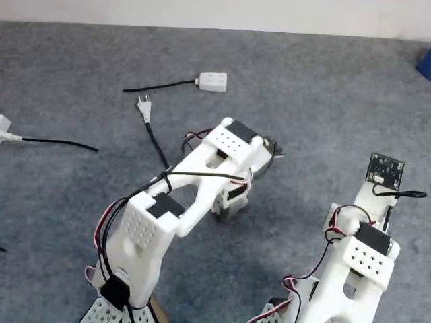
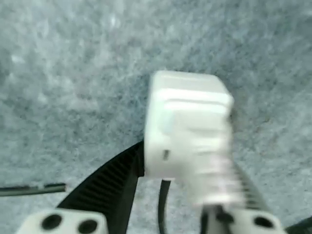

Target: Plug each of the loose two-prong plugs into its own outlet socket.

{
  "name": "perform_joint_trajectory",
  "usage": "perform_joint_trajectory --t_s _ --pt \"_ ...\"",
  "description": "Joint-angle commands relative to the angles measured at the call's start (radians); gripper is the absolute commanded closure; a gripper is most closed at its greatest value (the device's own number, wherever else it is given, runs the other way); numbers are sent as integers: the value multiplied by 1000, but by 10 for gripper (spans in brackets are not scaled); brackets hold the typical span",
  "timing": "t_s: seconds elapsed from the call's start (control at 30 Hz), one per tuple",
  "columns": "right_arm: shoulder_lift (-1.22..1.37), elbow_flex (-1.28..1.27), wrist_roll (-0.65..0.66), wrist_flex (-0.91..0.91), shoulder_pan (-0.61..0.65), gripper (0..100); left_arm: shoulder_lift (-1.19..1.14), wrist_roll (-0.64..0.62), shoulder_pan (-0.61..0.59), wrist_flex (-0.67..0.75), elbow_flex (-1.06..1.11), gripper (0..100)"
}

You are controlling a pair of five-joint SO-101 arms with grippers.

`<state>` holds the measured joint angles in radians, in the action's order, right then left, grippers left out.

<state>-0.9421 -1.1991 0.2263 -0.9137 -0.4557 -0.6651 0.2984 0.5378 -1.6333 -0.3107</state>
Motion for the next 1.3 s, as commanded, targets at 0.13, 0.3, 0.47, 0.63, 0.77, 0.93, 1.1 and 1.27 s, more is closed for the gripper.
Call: perform_joint_trajectory --t_s 0.13,0.3,0.47,0.63,0.77,0.93,1.1,1.27 --pt "-21 7 14 16 -2 749 12 44 -59 52 -36 937" --pt "-21 7 14 16 -1 749 12 2 -194 44 -77 954" --pt "-21 2 15 16 18 749 12 -35 -421 43 -193 954" --pt "-21 -1 17 16 50 749 12 48 -667 43 -329 954" --pt "-19 -1 17 16 51 749 12 121 -877 44 -473 954" --pt "-18 -1 15 16 53 749 2 196 -1118 52 -657 952" --pt "-18 -4 15 16 91 749 2 219 -1300 89 -737 951" --pt "-18 -18 18 16 99 749 -1 219 -1419 141 -734 950"
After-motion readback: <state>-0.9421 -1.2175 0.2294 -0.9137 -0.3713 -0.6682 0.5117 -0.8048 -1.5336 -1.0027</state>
